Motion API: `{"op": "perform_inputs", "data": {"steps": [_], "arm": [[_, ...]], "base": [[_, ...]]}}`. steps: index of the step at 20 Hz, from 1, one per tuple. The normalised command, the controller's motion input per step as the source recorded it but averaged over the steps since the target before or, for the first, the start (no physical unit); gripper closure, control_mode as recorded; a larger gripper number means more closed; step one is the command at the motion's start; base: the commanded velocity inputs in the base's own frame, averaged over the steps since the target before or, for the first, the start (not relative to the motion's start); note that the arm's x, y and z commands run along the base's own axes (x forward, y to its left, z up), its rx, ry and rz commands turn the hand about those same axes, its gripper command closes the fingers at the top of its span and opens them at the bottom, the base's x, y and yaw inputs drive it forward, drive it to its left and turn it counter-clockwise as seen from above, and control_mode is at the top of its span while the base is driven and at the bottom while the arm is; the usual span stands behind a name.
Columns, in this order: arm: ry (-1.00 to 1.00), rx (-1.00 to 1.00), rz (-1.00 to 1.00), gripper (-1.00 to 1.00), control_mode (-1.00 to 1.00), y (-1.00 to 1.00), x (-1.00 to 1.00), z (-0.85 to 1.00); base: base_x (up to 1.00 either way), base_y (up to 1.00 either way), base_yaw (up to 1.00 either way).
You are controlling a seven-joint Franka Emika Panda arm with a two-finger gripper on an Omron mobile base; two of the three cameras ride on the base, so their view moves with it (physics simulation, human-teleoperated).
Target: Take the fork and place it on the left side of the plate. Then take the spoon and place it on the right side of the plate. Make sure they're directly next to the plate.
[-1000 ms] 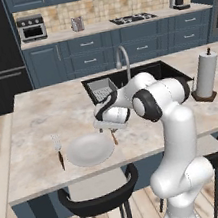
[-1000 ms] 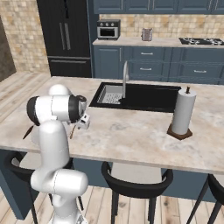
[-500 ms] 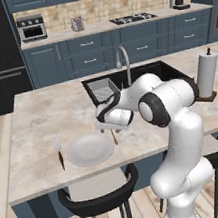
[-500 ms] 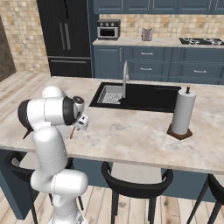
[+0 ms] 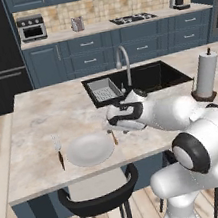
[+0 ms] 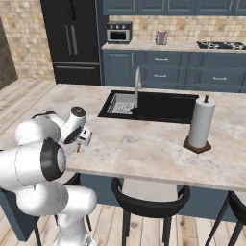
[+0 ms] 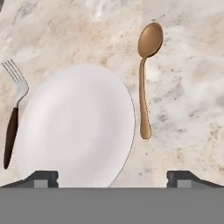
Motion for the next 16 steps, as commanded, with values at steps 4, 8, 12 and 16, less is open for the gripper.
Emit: {"op": "perform_inputs", "data": {"steps": [4,8,12,16], "arm": [[-0.09,-0.01,-0.05,-1.0,-1.0,-0.41,-1.0,1.0],[-0.06,-0.1,-0.14,-1.0,-1.0,-0.52,-1.0,0.92],[-0.02,-0.05,-0.18,-1.0,-1.0,-0.51,-1.0,0.75],[0.0,-0.02,-0.26,-1.0,-1.0,-0.69,-1.0,0.41]], "base": [[0.0,0.0,0.0],[0.0,0.0,0.0],[0.0,0.0,0.0],[0.0,0.0,0.0]]}}
